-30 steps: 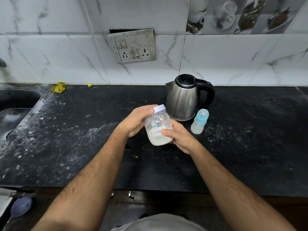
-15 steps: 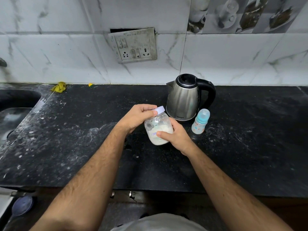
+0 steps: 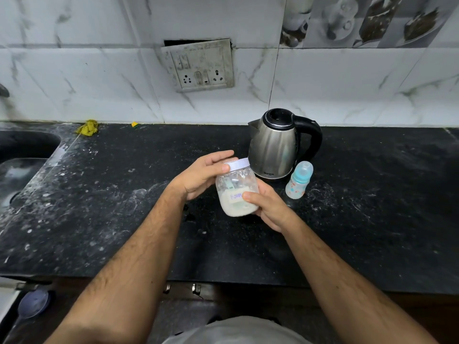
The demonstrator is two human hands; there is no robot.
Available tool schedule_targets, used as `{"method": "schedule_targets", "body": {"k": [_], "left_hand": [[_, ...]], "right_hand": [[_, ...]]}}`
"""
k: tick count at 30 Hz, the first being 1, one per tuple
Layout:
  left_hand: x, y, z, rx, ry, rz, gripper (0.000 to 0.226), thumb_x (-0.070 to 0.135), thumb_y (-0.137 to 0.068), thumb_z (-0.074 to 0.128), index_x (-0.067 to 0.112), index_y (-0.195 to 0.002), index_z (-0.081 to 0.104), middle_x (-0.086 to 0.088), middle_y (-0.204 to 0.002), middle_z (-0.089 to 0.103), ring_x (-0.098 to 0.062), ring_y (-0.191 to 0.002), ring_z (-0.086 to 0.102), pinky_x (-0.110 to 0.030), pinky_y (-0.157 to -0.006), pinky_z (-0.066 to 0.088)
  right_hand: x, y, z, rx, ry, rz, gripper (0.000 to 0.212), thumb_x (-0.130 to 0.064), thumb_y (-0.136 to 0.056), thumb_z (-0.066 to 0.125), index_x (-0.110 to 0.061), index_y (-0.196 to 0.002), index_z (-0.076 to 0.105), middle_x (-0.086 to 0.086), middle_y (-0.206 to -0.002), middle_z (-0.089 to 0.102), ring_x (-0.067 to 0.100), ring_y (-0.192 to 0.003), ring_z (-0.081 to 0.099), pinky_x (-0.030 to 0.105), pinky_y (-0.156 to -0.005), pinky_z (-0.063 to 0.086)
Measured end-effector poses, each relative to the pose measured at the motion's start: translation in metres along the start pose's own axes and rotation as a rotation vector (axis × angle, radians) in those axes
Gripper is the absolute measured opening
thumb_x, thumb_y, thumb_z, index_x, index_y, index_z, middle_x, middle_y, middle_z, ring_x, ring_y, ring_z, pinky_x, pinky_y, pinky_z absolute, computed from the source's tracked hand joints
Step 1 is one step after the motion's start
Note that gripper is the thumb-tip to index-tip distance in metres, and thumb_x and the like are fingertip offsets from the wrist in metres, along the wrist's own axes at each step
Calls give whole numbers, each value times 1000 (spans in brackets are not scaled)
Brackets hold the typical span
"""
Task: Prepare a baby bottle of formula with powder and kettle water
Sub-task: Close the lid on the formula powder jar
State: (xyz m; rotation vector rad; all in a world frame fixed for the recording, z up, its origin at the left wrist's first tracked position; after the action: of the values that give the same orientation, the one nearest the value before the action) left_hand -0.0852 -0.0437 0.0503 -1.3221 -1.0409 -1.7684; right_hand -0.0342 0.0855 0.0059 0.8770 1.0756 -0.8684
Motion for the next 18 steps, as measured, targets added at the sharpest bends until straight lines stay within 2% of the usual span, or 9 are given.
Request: {"method": "schedule_targets", "body": {"k": [2,4,7,9,11,12,15,18], "left_hand": [[-4,0,-13,120,-14,10,59,9,-84,70,5,-139,50,-3,-121,69,-13,-108,66,-30,-100,52],[-9,1,-24,203,-29,2,47,4,-88,67,6,-133,56,-1,-110,73,-13,-103,68,-37,-108,47],[-14,1,-19,193,-18,-33,42,9,-90,67,12,-130,59,-7,-118,71,-20,-113,64,-43,-112,42],[-13,0,-7,176,-50,-45,51,20,-93,65,9,-141,50,-9,-130,65,-20,-119,60,-40,-113,41],[-10,-4,5,190,-128,-35,70,37,-93,64,7,-150,36,-9,-145,53,-19,-128,55,-37,-113,40],[-8,-6,9,209,-161,-30,84,47,-86,67,8,-152,32,-8,-149,48,-18,-130,53,-38,-113,41],[-4,-6,11,259,-179,-6,105,58,-63,77,18,-151,36,-7,-141,55,-19,-121,61,-38,-105,49],[-6,-5,6,220,-148,18,92,44,-64,81,18,-145,44,-10,-124,67,-20,-107,69,-35,-95,54]], "right_hand": [[-2,-1,-7,47,2,-15,70,-27,-74,75,-12,-137,51,17,-132,63,32,-122,61,48,-101,49],[-4,0,-16,107,28,-38,71,-26,-71,78,-12,-136,52,15,-130,65,29,-119,63,43,-98,51],[-7,0,-28,225,138,-69,68,-20,-69,83,-15,-131,56,7,-120,71,22,-112,67,35,-94,54],[-9,0,-28,273,199,-88,63,-8,-73,84,-19,-129,56,-1,-115,71,11,-105,68,25,-88,55],[-8,0,-23,280,253,-99,65,-4,-75,83,-23,-130,54,-5,-115,70,6,-103,68,22,-87,55],[-7,-1,-22,277,261,-99,66,-4,-75,83,-23,-131,54,-5,-116,70,7,-104,68,23,-89,55],[-6,-1,-17,255,221,-93,69,-5,-75,83,-18,-135,52,-1,-119,70,13,-109,68,28,-91,55],[-4,-1,-17,200,177,-60,73,-14,-69,83,-15,-135,53,5,-121,70,21,-113,67,35,-94,55]]}}
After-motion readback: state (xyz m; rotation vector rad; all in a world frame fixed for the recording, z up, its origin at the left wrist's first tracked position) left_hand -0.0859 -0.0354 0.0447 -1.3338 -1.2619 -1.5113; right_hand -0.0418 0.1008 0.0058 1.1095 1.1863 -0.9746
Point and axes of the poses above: each hand's wrist, its own y-axis away from the middle knuckle, its own z-axis out of the palm, x = y × z, the point moved 9 cm from there along -y, towards the middle knuckle
